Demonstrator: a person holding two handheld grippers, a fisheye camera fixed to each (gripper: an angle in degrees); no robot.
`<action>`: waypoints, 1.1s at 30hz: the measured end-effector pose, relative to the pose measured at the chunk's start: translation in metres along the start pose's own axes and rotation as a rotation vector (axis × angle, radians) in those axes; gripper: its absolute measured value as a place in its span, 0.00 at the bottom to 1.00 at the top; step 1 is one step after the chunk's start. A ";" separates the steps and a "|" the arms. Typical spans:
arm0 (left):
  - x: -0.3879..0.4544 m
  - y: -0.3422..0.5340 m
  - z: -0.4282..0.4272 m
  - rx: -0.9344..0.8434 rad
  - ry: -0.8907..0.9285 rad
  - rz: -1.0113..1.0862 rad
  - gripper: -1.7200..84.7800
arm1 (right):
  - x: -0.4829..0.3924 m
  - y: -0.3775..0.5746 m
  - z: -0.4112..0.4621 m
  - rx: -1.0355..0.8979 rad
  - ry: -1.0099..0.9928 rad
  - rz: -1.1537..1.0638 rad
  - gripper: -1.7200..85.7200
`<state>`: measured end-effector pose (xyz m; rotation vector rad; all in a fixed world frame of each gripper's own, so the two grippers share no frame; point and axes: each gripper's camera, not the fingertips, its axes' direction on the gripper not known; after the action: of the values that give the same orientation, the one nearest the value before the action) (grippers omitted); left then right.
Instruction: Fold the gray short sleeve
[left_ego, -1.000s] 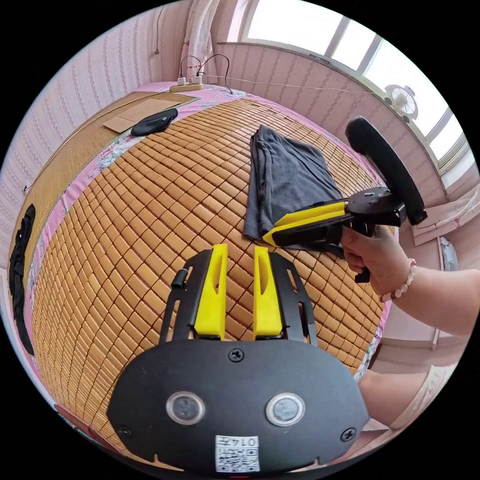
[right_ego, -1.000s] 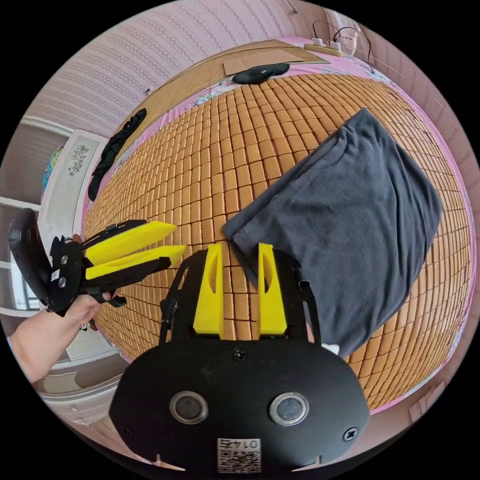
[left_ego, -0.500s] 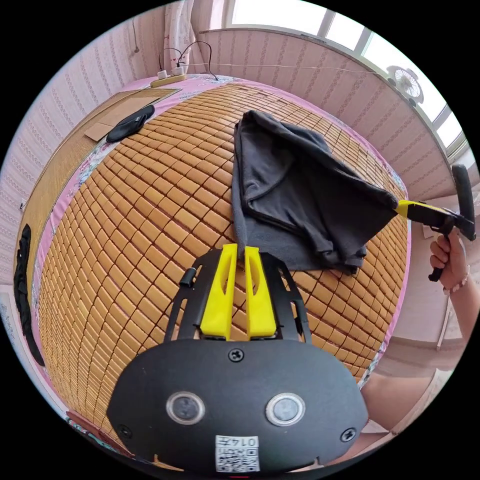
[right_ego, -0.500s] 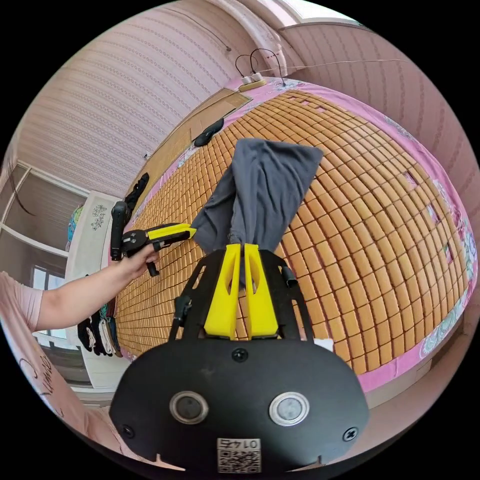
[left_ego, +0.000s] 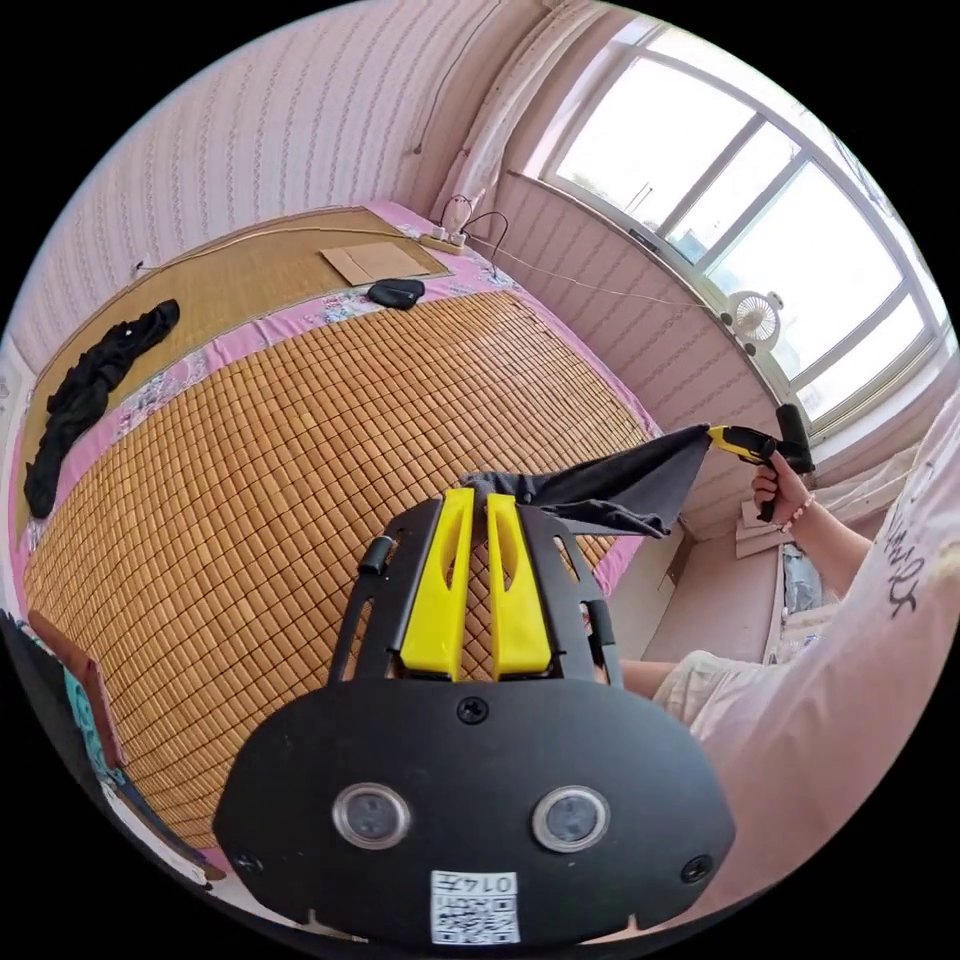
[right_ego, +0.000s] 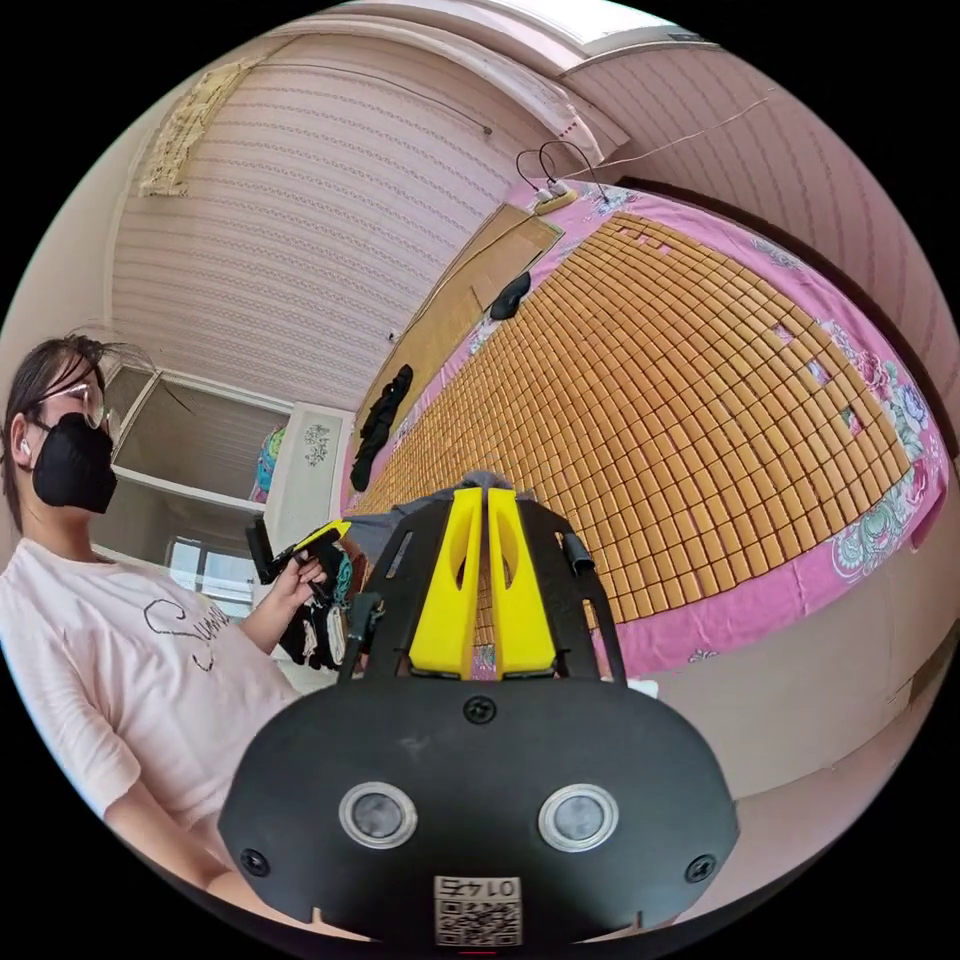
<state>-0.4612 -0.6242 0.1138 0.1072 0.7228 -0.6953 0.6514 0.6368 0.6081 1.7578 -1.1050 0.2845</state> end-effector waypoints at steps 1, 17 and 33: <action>-0.009 0.017 -0.042 0.005 -0.007 -0.031 0.02 | -0.020 0.006 -0.003 0.002 0.009 -0.001 0.02; -0.082 0.274 -0.466 0.538 -0.008 -0.197 0.02 | -0.270 0.112 -0.011 0.107 -0.102 -0.311 0.02; -0.055 0.374 -0.679 0.794 -0.057 -0.025 0.02 | -0.373 0.184 -0.070 0.351 -0.585 -0.678 0.02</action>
<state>-0.6485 -0.0874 -0.4161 0.8005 0.3585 -0.9744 0.3203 0.8840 0.5211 2.5053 -0.7942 -0.5112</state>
